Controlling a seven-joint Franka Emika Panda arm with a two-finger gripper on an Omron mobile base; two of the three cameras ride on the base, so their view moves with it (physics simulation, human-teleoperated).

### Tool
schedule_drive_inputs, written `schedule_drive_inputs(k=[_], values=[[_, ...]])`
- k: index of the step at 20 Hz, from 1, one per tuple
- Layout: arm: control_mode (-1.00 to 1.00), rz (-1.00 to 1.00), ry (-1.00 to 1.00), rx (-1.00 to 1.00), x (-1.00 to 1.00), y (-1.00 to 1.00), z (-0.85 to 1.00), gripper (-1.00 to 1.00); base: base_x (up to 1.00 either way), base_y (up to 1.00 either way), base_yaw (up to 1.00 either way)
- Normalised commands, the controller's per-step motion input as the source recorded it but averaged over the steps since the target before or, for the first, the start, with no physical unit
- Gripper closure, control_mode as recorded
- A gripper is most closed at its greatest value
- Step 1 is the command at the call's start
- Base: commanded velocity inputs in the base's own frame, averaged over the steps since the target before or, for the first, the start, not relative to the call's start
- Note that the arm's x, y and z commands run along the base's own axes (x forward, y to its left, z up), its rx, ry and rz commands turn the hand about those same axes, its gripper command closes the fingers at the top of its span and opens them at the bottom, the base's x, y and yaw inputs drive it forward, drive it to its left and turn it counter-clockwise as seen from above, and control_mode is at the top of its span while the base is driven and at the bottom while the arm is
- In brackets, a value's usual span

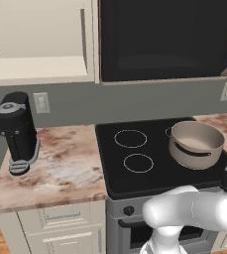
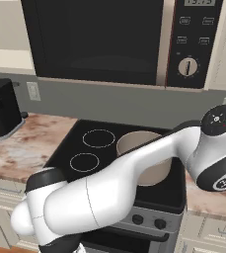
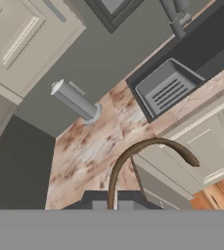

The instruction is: Open the cabinet and move the ladle to the pot. Then close the cabinet.

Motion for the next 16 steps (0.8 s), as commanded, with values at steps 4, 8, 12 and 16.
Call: schedule_drive_inputs(k=[4, 8, 12, 16], values=[[1.0, 0.0, 0.0, 0.0, 0.0, 0.0, 0.0, 1.0, 0.32, -0.17, 0.03], [1.0, 0.0, 0.0, 0.0, 0.0, 0.0, 0.0, 1.0, 0.88, 0.0, 0.0], [1.0, 0.0, 0.0, 0.0, 0.0, 0.0, 0.0, 1.0, 1.0, 0.03, 0.0], [1.0, 0.0, 0.0, 0.0, 0.0, 0.0, 0.0, 1.0, 0.66, 0.08, 0.0]])
